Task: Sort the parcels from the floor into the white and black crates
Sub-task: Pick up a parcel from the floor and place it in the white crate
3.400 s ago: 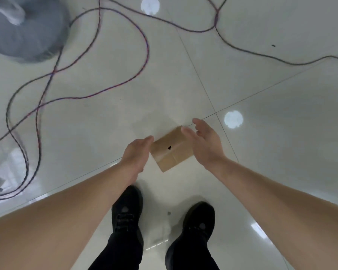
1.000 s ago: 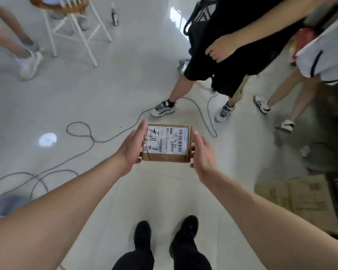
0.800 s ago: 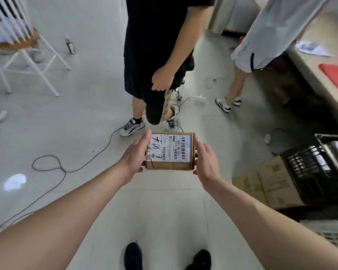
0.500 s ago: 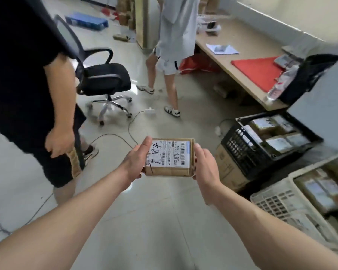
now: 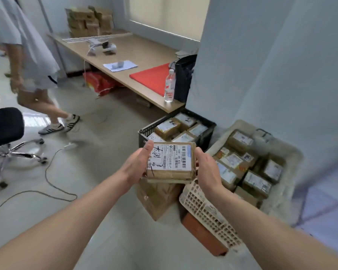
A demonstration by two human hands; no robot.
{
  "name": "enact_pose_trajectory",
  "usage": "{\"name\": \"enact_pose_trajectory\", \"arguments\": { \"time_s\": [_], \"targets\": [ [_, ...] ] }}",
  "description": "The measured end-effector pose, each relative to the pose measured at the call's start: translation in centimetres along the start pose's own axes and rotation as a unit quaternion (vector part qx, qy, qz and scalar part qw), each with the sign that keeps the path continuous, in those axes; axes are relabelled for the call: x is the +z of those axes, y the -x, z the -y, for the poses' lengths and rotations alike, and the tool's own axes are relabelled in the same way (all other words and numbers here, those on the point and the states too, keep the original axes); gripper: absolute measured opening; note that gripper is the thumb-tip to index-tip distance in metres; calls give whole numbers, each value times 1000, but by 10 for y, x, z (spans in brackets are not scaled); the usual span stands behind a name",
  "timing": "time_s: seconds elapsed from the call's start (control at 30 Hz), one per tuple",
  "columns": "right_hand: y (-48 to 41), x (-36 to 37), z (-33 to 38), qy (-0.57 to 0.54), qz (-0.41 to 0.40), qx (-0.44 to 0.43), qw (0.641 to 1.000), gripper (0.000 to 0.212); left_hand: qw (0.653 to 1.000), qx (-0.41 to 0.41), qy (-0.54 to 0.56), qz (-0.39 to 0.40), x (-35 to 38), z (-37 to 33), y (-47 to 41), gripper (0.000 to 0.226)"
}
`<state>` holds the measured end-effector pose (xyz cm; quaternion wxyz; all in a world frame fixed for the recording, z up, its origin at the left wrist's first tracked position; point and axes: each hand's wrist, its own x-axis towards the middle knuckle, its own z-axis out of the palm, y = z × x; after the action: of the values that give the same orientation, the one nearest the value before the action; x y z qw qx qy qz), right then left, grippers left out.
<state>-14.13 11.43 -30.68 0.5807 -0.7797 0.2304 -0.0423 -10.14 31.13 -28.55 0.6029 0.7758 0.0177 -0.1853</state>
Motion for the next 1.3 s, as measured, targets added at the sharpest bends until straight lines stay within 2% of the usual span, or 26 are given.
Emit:
{"name": "enact_pose_trajectory", "arguments": {
  "time_s": [0.1,0.2,0.23,0.33,0.43,0.47,0.5,0.57,0.6,0.67,0.77,0.83,0.97,1.03,1.13,1.17,1.3],
  "targets": [
    [-27,-42,-18,-2,-48,24,999,75,998,-1,-15,62,47,-12,-34,52],
    [-44,-80,-31,-7,-97,50,994,79,991,-41,-25,127,92,-29,-64,85],
    [-50,-92,-36,-3,-112,54,992,81,987,-51,-39,145,106,-35,-73,89],
    [-73,-123,-47,9,-157,64,986,81,980,-62,-51,182,147,-49,-107,70],
    [-100,-151,-59,-5,-201,89,976,61,969,-58,-72,228,183,-66,-141,82],
    [-109,-159,-64,-10,-214,96,972,57,967,-57,-74,236,194,-69,-153,78],
    [-116,-165,-68,-12,-223,106,969,56,964,-52,-79,247,204,-71,-162,74],
    [-125,-174,-77,-15,-232,124,965,68,953,-47,-92,284,222,-74,-179,75],
    [-128,-178,-82,-19,-239,134,962,73,947,-47,-94,304,230,-76,-185,79],
    [-132,-186,-92,-35,-260,148,954,70,935,-49,-100,335,248,-78,-196,95],
    [-140,-201,-99,-41,-284,155,945,48,930,-46,-98,352,273,-79,-211,127],
    [-149,-212,-105,-36,-294,166,941,40,925,-51,-101,362,289,-79,-221,131],
    [-171,-234,-122,-24,-282,182,942,30,923,-68,-131,355,321,-80,-235,130],
    [-183,-246,-130,-19,-272,179,945,25,927,-79,-144,338,338,-82,-241,112],
    [-203,-266,-146,-6,-247,181,952,16,931,-93,-140,323,367,-83,-249,62],
    [-210,-273,-152,-1,-235,182,955,15,933,-96,-137,320,377,-82,-252,53],
    [-246,-304,-178,24,-185,196,963,19,944,-105,-125,285,418,-79,-264,52]
  ]
}}
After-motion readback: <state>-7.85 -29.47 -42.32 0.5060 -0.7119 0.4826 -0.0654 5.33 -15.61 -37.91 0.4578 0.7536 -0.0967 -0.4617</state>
